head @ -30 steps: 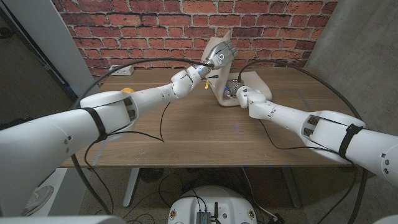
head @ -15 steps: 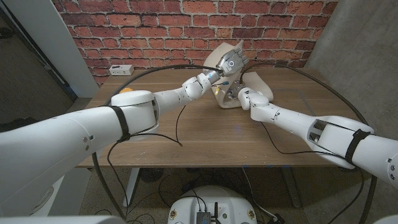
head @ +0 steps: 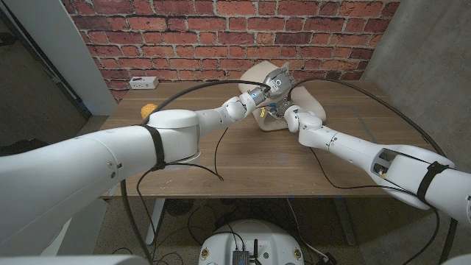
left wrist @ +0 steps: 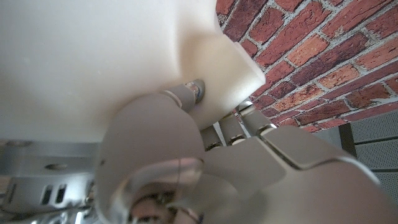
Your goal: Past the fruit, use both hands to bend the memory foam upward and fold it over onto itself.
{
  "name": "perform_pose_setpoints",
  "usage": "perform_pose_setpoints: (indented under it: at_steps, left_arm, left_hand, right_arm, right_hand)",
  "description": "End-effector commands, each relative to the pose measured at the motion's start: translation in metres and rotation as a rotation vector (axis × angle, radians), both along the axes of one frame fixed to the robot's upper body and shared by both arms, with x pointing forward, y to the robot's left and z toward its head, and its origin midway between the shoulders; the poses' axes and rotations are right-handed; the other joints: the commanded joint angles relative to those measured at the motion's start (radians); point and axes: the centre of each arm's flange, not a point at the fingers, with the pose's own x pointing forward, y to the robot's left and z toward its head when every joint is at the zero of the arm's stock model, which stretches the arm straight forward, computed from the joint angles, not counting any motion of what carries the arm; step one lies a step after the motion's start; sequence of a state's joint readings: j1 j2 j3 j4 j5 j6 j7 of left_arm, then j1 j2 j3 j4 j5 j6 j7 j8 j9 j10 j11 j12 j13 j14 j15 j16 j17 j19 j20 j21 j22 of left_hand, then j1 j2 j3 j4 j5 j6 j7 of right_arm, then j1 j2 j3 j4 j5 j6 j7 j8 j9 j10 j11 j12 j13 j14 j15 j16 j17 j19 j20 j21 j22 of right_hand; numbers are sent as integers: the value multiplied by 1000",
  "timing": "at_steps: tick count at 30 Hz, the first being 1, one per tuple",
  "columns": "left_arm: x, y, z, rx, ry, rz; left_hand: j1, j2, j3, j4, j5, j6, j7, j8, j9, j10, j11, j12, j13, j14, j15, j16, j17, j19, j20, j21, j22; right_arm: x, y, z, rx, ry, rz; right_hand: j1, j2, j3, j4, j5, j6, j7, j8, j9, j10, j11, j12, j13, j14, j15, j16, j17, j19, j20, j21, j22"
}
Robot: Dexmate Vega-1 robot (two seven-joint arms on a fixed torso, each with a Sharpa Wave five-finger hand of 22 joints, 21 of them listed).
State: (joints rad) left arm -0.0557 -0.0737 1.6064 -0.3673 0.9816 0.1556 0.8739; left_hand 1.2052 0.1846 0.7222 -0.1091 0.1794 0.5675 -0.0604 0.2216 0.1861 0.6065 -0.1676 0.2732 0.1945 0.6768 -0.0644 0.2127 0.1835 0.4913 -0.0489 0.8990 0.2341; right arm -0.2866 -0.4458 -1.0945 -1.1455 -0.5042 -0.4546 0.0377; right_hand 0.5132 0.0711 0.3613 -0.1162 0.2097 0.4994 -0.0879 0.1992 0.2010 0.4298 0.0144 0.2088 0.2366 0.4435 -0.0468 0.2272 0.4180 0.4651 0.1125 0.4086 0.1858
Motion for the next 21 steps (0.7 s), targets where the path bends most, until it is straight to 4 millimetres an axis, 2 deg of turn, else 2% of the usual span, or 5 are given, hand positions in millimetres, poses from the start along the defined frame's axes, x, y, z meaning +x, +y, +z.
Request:
perform_pose_setpoints:
  at_steps: [1, 6, 8, 13, 21]
  left_arm:
    - [-3, -1, -2, -4, 4, -42]
    - [-2, -1, -1, 0, 17, -33]
    - [-2, -3, -2, 5, 22, -29]
    - [-1, -6, -2, 11, 39, -20]
    - [0, -12, 2, 28, 59, 4]
  left_hand:
    - [-9, 0, 1, -6, -4, 6, 5, -3, 3, 6, -2, -3, 2, -3, -161, -3, 4, -5, -85, 7, 0]
    - [-10, 0, 2, -7, -4, 7, 4, -5, 3, 6, -4, -5, 3, -2, -160, -3, 4, -7, -84, 10, -2]
    - [-11, 0, 2, -8, -4, 8, 4, -6, 3, 7, -2, -6, 3, -2, -160, -3, 4, -9, -85, 12, -3]
    - [-14, 0, 3, -9, -5, 7, 1, -9, 4, 8, 3, -9, 3, -5, -159, -5, 5, -12, -85, 17, -7]
    - [-17, 1, 4, -10, -5, 7, 2, -13, 4, 7, 0, -13, 3, -5, -160, -5, 5, -14, -85, 22, -11]
  right_arm:
    - [-7, -22, 18, 61, -60, -101]
    - [-10, -27, 19, 67, -95, -178]
    - [-11, -30, 20, 68, -107, -207]
    - [-13, -40, 21, 94, -125, -252]
    - [-16, -52, 25, 114, -120, -287]
  right_hand:
    - [-37, -30, -31, 4, -3, -24, -1, -7, -1, -25, -3, -6, 2, -36, -31, -16, -13, -111, 37, -50, 3]
    - [-75, -66, -66, 9, 2, -51, -6, -9, -2, -42, 0, -7, 1, -80, -22, -24, -24, -201, 70, -96, 2]
    - [-101, -83, -87, 15, 8, -64, -12, -8, -2, -57, -15, -9, 1, -107, -16, -26, -29, -258, 91, -127, 0]
    - [-107, -82, -102, 11, 27, -90, -25, -7, -3, -96, -29, -11, 0, -243, 15, -46, -44, -392, 101, -201, -5]
    - [-115, -96, -122, 7, 38, -126, -20, -9, -2, -170, -11, -20, -1, -397, 69, -50, -78, -446, 103, -220, -8]
